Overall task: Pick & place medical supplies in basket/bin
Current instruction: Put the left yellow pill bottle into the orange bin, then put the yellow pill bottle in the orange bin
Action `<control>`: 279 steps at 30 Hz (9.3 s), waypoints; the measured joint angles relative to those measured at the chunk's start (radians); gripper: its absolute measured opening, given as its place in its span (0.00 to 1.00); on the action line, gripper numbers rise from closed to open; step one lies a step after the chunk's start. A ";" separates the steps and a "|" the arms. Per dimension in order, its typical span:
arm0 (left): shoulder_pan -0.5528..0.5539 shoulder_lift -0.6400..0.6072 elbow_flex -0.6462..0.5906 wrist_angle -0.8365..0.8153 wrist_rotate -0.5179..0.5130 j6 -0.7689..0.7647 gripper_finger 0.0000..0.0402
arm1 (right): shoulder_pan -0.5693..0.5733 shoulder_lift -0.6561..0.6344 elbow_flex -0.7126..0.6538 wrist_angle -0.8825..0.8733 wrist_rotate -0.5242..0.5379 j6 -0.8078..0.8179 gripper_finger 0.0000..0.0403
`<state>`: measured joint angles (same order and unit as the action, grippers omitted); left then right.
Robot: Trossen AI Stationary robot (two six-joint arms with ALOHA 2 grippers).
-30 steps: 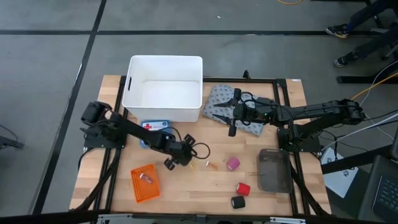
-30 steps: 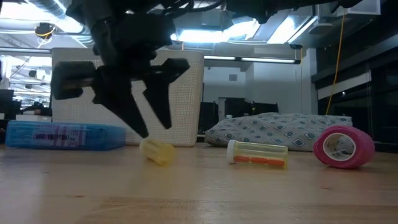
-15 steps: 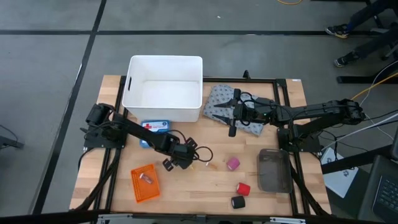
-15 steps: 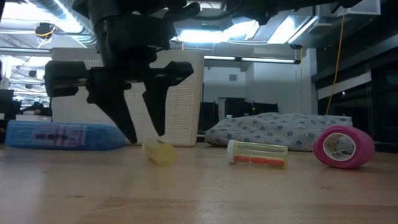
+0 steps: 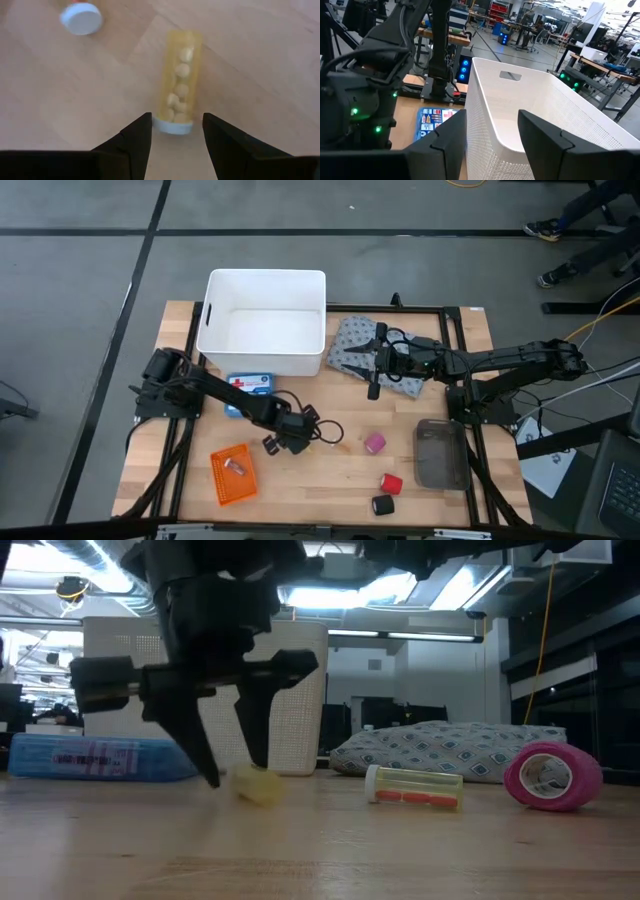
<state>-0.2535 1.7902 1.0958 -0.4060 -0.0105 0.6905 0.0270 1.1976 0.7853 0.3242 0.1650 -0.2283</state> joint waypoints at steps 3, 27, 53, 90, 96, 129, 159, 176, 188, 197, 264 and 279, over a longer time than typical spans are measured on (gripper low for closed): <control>0.000 0.021 0.001 0.013 0.010 0.005 0.44 | 0.000 0.000 0.000 0.000 0.000 0.000 0.44; -0.017 0.009 0.001 -0.050 0.032 -0.119 0.28 | 0.000 0.000 0.000 -0.003 0.003 0.008 0.44; -0.295 -0.360 0.103 -0.717 0.061 -0.976 0.27 | 0.000 0.000 0.000 -0.004 0.000 0.007 0.44; -0.526 -0.141 0.101 -0.850 0.000 -1.310 0.46 | 0.000 0.000 0.000 -0.003 0.001 0.004 0.44; -0.512 -0.142 0.101 -0.848 -0.025 -1.266 0.48 | 0.000 0.000 0.000 -0.003 0.003 0.005 0.44; 0.055 -0.033 0.103 0.115 0.006 -0.331 0.46 | 0.000 0.000 0.000 -0.003 0.003 0.007 0.44; 0.076 0.198 0.103 0.512 0.161 -0.438 0.46 | 0.000 0.000 0.000 -0.015 0.000 0.008 0.44; 0.081 0.205 0.103 0.432 0.162 -0.451 0.46 | 0.000 0.000 0.000 -0.020 0.000 0.008 0.44; 0.082 0.214 0.103 0.449 0.184 -0.469 0.46 | 0.000 0.000 0.000 -0.021 0.003 0.009 0.44; 0.085 0.214 0.103 0.455 0.196 -0.465 0.37 | 0.000 0.000 0.000 -0.021 0.003 0.011 0.44; -0.269 -0.322 0.103 -0.563 0.297 -0.957 0.24 | 0.000 0.000 0.000 -0.029 0.003 0.011 0.44; -0.392 -0.385 0.082 -0.566 0.221 -1.170 0.24 | 0.000 0.000 0.000 -0.029 0.003 0.011 0.44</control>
<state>-0.6460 1.4055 1.1782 -0.9716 0.2101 -0.4796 0.0271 1.1976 0.7849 0.2951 0.1680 -0.2176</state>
